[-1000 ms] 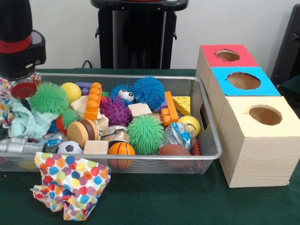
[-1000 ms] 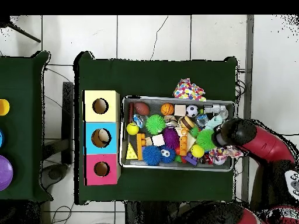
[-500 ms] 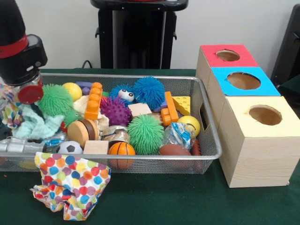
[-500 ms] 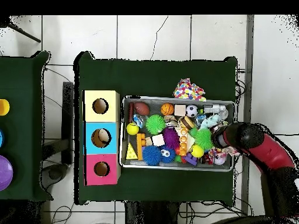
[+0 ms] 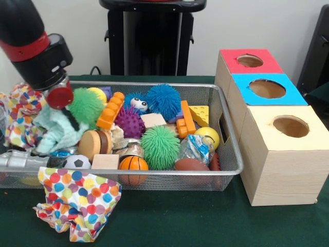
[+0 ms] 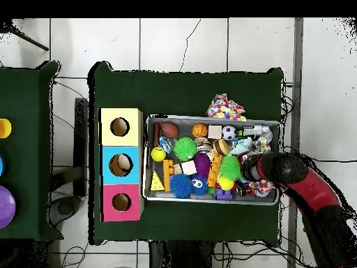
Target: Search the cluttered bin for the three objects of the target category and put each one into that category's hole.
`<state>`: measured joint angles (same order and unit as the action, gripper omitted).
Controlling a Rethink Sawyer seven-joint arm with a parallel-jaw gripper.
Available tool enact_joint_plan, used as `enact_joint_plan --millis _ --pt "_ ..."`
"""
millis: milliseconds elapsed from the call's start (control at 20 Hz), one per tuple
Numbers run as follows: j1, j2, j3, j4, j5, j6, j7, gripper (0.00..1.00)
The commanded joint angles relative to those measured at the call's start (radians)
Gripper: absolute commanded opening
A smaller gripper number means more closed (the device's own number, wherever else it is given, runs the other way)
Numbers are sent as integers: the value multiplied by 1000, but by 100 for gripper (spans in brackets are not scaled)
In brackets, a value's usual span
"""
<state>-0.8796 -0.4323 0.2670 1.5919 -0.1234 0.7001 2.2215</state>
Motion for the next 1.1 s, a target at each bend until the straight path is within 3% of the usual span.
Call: enact_joint_plan --millis 50,700,900,1100 --pt "74 -29 153 258 37 -75 23 100" --pt "87 0 158 289 52 -241 52 100" --pt "103 19 146 267 63 -263 64 100" --pt "136 18 133 276 98 -307 129 100"
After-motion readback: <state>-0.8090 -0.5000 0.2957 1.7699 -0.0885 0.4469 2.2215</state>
